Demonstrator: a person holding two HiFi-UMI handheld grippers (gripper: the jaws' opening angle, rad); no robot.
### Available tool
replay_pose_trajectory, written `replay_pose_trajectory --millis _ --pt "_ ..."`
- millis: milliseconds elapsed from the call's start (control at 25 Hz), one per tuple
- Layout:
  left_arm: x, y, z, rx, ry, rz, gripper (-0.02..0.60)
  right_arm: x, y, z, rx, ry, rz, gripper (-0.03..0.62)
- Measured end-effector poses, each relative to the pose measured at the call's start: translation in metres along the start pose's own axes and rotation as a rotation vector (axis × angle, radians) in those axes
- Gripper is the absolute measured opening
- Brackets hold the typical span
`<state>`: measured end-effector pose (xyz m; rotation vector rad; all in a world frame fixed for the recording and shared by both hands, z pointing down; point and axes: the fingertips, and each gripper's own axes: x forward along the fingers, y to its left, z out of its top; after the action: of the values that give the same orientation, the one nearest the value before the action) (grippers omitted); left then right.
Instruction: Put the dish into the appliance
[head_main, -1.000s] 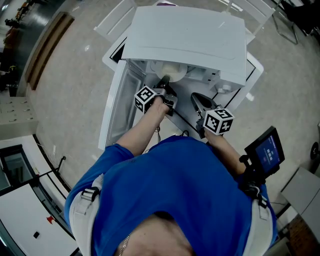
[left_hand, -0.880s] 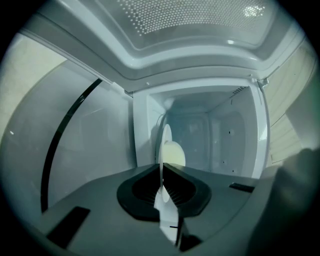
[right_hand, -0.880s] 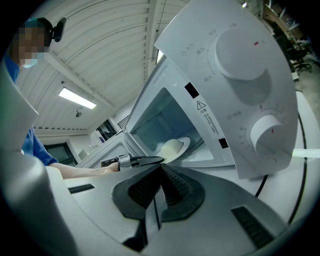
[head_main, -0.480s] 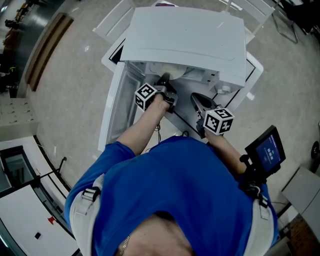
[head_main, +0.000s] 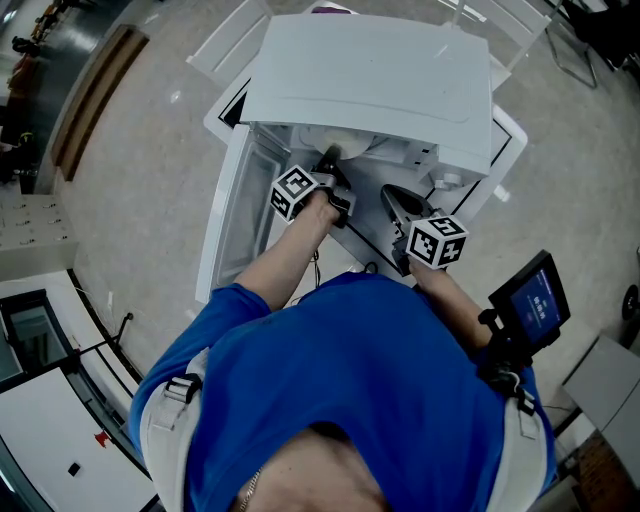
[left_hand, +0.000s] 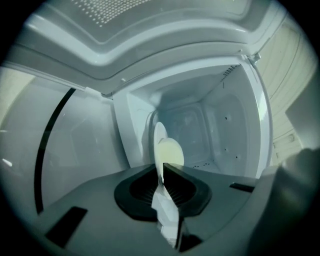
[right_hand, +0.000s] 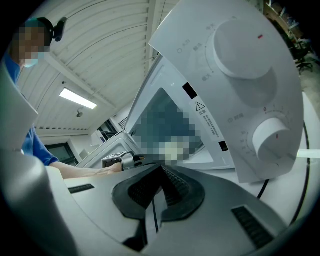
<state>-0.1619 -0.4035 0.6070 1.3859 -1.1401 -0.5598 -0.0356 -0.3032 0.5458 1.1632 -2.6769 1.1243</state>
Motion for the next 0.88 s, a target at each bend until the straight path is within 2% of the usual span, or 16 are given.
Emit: replay_pose_trajectory --millis 80,320,440,680,880 --pt "0.0 -0.002 -0.001 0.059 0.009 -0.005 0.024 0.0 0.0 0.0 0.0 -0.001 0.001 0.002" --pt "0.002 -0.013 -0.007 0.285 0.048 -0.023 0.099 0.0 -0.001 0.0 -0.001 -0.005 0.007 0.002" --pt "0.002 -0.009 -0.012 0.401 0.073 -0.005 0.142 0.0 -0.001 -0.001 -0.002 -0.006 0.012 0.002" --pt "0.0 -0.004 -0.016 0.657 0.104 0.036 0.151 0.0 -0.002 -0.001 -0.007 -0.008 0.02 0.002" --pt "-0.003 -0.004 -0.017 0.748 0.109 0.037 0.161 0.001 0.001 -0.001 -0.012 -0.006 0.029 0.002"
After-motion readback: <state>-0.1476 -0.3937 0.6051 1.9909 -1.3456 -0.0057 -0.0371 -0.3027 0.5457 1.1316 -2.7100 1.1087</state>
